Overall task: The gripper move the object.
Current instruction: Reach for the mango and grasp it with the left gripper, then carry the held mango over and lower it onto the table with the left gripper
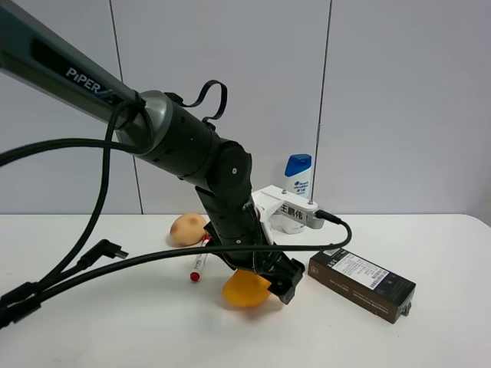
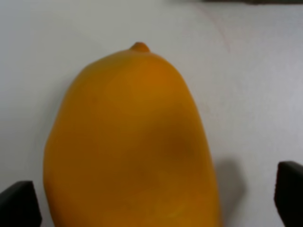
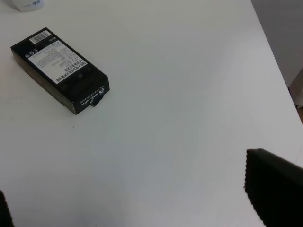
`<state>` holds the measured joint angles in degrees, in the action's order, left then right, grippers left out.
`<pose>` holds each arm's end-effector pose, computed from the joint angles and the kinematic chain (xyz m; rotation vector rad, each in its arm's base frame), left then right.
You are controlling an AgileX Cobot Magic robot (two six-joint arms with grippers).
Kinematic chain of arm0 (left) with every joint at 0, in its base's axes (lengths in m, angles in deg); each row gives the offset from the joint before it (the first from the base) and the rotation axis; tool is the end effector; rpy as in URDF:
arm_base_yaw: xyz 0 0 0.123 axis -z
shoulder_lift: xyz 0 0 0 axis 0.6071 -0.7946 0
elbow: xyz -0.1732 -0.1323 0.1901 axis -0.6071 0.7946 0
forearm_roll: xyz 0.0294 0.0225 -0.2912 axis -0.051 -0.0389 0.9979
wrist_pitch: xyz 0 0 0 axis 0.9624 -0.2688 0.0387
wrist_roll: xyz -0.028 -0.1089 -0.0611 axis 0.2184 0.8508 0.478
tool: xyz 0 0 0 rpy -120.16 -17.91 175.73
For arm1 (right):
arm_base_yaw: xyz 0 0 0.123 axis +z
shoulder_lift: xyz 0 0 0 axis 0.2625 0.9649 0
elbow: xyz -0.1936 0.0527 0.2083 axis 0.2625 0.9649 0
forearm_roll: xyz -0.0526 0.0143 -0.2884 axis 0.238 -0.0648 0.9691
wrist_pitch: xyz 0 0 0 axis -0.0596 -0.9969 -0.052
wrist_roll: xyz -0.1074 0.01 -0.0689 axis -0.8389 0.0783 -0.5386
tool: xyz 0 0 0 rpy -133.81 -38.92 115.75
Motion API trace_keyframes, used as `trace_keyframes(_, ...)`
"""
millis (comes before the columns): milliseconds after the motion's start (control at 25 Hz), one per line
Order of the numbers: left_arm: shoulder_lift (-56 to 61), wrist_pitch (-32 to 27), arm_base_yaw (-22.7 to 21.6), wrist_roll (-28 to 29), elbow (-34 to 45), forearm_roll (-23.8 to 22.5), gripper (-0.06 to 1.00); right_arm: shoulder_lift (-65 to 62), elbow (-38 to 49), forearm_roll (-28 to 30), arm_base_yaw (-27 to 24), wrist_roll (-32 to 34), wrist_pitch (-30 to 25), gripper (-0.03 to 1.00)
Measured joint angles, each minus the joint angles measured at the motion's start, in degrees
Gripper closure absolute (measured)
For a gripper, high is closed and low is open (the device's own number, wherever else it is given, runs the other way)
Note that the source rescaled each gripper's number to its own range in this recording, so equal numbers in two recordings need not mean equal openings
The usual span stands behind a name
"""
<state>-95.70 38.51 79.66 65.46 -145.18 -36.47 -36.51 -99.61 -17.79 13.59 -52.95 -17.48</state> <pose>0.3806 -0.3467 0.0462 0.9920 2.4976 -0.2359 0.0659 0.0091 0.2794 -0.1113 2.0704 0.0193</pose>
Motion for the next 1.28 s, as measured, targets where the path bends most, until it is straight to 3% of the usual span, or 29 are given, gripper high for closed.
trace_keyframes(520, -1.2, 2.4, -0.8, -1.2, 0.0, 0.0, -0.06, 0.0, 0.0, 0.0, 0.0, 0.0, 0.0, -0.03)
trace_keyframes(560, -1.3, 2.4, -0.9, -1.2, 0.0, 0.0, 0.03, 0.0, 0.0, 0.0, 0.0, 0.0, 0.0, -0.03)
trace_keyframes(600, -1.3, 2.5, -0.9, -1.2, 0.0, 0.0, 0.17, 0.0, 0.0, 0.0, 0.0, 0.0, 0.0, -0.03)
trace_keyframes(640, -1.3, 2.5, -0.9, -1.2, 0.0, 0.0, 0.45, 0.0, 0.0, 0.0, 0.0, 0.0, 0.0, -0.03)
trace_keyframes(680, -1.3, 2.6, -0.9, -1.2, 0.0, 0.0, 0.81, 0.0, 0.0, 0.0, 0.0, 0.0, 0.0, -0.03)
trace_keyframes(720, -1.3, 2.7, -0.9, -1.3, 0.0, 0.0, 0.94, 0.0, 0.0, 0.0, 0.0, 0.0, 0.0, -0.03)
trace_keyframes(1040, -0.7, 1.6, -0.9, -1.3, 0.0, 0.0, 0.92, 0.0, 0.0, 0.0, 0.0, 0.0, 0.0, -0.03)
trace_keyframes(1280, 6.9, -0.9, -0.9, -1.3, 0.0, 0.0, 0.92, 0.0, 0.0, 0.0, 0.0, 0.0, 0.0, -0.03)
